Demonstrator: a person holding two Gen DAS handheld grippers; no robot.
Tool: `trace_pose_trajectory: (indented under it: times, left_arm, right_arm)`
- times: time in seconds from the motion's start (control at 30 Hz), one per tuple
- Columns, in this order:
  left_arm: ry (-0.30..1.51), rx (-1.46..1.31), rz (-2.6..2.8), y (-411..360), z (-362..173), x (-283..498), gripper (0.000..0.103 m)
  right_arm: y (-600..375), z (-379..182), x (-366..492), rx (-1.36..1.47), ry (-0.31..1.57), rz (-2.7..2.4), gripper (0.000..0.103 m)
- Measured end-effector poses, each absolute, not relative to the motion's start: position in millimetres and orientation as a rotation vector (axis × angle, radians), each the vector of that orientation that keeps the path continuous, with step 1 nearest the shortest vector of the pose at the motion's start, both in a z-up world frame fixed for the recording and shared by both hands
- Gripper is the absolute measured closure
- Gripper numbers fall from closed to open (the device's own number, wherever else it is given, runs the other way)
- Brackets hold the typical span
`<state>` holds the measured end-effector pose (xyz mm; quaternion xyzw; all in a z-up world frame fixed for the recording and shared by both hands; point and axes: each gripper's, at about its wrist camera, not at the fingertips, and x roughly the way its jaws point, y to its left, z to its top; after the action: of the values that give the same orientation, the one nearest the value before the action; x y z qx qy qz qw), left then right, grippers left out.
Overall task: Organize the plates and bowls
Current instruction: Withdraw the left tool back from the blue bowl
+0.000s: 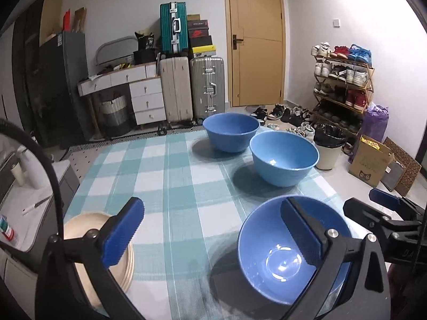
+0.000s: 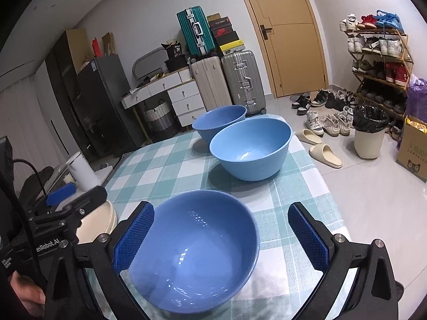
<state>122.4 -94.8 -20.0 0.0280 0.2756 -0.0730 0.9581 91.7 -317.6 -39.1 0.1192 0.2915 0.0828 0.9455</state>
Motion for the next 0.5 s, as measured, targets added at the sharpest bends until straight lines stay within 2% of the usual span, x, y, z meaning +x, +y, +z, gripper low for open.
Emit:
trace_pose_trajectory:
  times: [0.2, 0.5]
  left_arm:
    - [0.637, -0.069, -0.205, -84, -9, 154, 0.000]
    - [0.708, -0.003, -0.270, -98, 12, 220, 0.000]
  right_arm:
    - [-330, -31, 110, 0.241, 0.591, 0.175, 0.001]
    - [-354, 3, 156, 0.214, 0.576, 0.184, 0.001]
